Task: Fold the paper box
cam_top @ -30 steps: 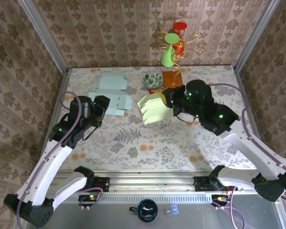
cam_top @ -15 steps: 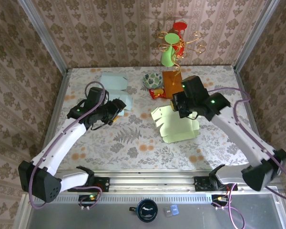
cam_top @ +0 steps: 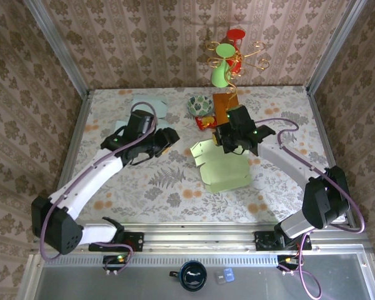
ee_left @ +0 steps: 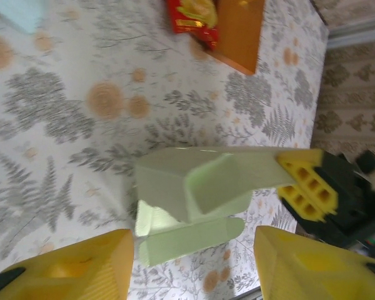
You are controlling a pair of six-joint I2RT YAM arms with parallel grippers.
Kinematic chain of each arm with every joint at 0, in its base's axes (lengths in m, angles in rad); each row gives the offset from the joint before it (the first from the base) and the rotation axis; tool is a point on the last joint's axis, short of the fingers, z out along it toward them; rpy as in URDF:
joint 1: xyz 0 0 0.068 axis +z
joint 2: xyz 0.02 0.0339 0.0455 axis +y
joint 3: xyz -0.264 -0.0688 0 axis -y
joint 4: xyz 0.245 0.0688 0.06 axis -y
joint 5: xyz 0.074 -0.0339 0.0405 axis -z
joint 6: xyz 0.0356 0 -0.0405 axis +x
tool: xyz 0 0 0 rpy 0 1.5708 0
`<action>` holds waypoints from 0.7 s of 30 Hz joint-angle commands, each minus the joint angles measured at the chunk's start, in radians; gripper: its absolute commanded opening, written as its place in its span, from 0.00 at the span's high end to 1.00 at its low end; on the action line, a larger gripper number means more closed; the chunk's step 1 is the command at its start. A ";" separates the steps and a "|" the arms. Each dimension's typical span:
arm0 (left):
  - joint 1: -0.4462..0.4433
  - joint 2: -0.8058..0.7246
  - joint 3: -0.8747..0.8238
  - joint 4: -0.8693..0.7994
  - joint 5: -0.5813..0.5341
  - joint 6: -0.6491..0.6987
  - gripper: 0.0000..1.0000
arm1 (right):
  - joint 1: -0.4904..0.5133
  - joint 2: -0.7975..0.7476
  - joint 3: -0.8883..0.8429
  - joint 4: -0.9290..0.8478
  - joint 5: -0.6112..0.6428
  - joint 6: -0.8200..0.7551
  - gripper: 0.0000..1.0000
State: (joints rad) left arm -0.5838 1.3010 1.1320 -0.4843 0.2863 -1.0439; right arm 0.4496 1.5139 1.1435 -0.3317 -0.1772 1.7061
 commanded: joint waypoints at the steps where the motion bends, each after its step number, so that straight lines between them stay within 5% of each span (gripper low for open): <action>1: -0.010 0.055 0.035 0.132 0.047 0.043 0.49 | -0.027 0.022 -0.073 0.286 -0.065 -0.080 1.00; 5: -0.016 0.117 0.054 0.178 0.077 0.053 0.52 | -0.042 0.040 -0.171 0.491 -0.112 -0.098 1.00; 14: -0.023 0.196 0.065 0.208 0.116 0.113 0.60 | -0.063 0.066 -0.252 0.625 -0.182 -0.157 1.00; 21: -0.054 0.257 0.075 0.251 0.099 -0.016 0.55 | -0.069 0.085 -0.258 0.649 -0.202 -0.146 1.00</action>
State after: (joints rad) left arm -0.6231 1.5352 1.1740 -0.2741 0.3817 -1.0012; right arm 0.3840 1.5814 0.8902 0.2684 -0.3523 1.5730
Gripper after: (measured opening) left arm 0.441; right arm 0.069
